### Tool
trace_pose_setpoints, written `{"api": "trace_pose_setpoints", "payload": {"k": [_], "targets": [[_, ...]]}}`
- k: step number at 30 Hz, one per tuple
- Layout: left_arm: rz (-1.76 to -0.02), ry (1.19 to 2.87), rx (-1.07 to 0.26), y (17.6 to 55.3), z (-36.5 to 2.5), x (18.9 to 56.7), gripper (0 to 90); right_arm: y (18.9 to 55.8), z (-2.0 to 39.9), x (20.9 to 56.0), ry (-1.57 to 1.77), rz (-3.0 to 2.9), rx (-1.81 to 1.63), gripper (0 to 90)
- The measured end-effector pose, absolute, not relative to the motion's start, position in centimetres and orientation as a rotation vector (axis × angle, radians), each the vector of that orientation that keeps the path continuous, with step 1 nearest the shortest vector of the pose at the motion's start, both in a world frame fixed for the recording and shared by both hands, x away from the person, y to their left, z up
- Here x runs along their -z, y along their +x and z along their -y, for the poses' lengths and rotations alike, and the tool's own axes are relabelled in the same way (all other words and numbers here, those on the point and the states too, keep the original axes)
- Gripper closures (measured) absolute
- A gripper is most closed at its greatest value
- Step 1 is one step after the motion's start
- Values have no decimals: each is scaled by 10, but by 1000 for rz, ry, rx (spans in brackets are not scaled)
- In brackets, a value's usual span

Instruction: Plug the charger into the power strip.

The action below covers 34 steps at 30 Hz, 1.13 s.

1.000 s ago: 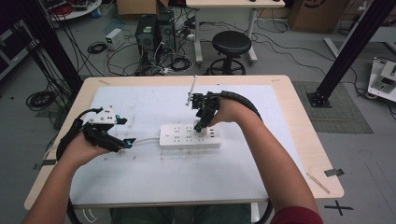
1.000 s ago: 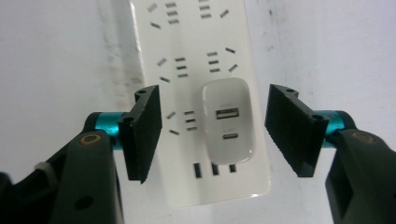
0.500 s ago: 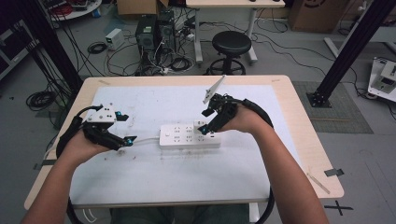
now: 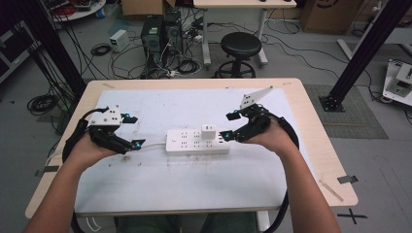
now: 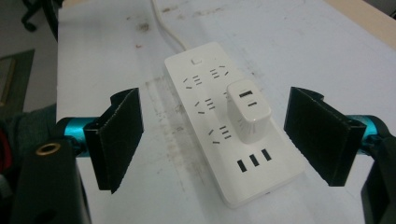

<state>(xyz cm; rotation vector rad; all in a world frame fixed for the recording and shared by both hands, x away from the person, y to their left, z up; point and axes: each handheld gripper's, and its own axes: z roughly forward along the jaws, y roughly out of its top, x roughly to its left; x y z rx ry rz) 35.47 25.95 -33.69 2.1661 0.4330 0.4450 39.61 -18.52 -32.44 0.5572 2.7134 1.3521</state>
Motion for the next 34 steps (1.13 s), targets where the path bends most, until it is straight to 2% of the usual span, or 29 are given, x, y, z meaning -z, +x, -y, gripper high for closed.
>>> {"api": "trace_pose_setpoints", "payload": {"k": [8, 34], "targets": [[-452, 2168, -455, 355, -260, 337, 188, 393, 198, 329, 604, -2673, -1388, 203], [-475, 2128, -441, 357, -265, 342, 187, 391, 196, 326, 636, -2633, -1382, 203]]}}
